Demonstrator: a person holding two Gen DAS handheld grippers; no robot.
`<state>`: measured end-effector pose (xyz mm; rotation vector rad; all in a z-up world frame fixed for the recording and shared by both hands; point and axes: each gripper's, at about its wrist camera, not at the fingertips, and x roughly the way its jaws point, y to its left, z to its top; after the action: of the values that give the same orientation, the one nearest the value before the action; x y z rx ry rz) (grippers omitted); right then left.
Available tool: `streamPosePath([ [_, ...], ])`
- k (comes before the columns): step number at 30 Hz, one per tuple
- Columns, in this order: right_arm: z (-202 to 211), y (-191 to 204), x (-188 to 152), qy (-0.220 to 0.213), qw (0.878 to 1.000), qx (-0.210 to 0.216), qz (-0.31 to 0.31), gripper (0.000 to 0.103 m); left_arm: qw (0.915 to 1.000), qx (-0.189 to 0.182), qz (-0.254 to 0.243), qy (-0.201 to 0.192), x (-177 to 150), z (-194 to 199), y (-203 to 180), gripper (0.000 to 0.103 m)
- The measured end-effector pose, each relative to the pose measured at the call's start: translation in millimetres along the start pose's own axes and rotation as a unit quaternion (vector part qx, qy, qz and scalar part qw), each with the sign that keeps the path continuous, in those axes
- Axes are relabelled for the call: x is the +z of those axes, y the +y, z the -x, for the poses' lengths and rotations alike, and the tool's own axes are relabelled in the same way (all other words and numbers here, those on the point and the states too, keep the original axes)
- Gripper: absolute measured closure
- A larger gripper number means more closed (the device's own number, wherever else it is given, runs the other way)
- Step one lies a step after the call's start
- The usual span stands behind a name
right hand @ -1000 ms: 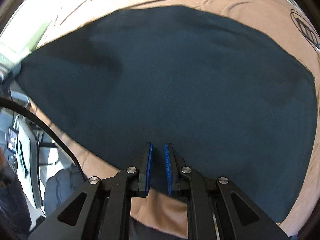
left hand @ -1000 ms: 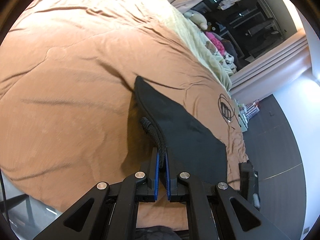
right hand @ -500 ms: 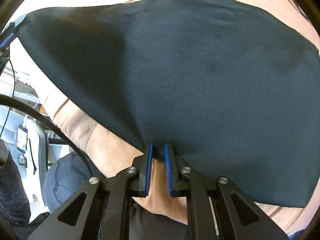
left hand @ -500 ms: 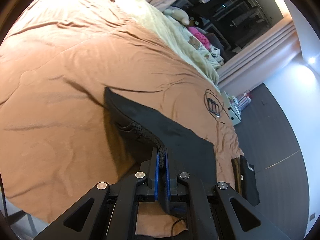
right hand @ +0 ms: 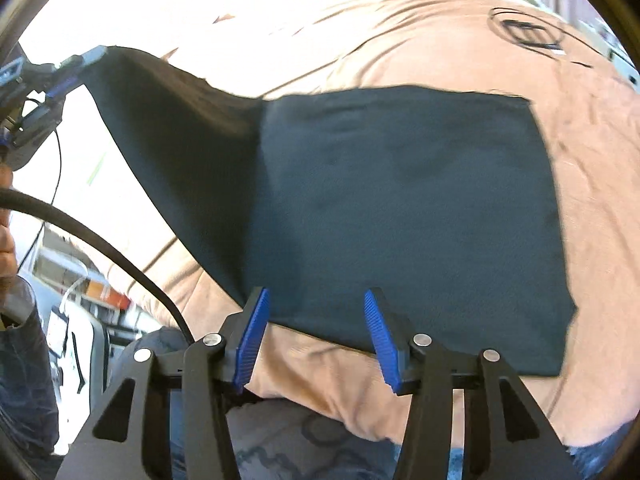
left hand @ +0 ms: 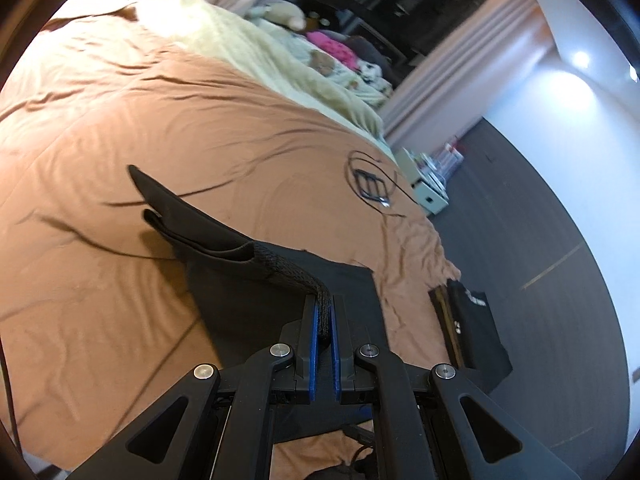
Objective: Fold small clothes
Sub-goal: 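Lift the gripped edge with both tools and fold it over the shirt, then open both tools and release the folded shirt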
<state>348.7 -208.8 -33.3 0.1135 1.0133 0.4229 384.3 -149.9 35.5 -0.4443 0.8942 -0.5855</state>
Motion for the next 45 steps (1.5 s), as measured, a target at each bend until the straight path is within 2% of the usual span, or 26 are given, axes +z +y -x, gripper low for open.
streamPosePath([
  [4,21,-16,-26,-0.024,0.999,0.0,-0.022,0.056,0.9996,-0.01,-0.023,0.015,-2,-14,-25,0.098],
  [12,69,-49,-51,-0.059,0.996,-0.002,-0.067,0.056,0.995,-0.03,-0.071,0.063,-21,-59,-79,0.098],
  [25,97,-83,-72,-0.072,0.991,-0.011,-0.113,0.056,0.9802,-0.055,-0.119,0.148,-67,-121,-128,0.097],
  [27,96,-86,-73,-0.07,0.991,-0.012,-0.117,0.056,0.977,-0.044,-0.13,0.163,-73,-126,-131,0.095],
  [31,93,-92,-71,-0.057,0.991,-0.013,-0.12,0.056,0.9766,-0.043,-0.12,0.173,-74,-126,-118,0.085],
  [36,86,-90,-61,-0.042,0.994,-0.02,-0.1,0.056,0.9793,-0.017,-0.116,0.165,-68,-117,-95,0.069],
  [45,72,-88,-28,-0.02,0.997,-0.059,-0.045,0.056,0.9748,0.047,-0.112,0.187,-76,-113,-38,0.067],
])
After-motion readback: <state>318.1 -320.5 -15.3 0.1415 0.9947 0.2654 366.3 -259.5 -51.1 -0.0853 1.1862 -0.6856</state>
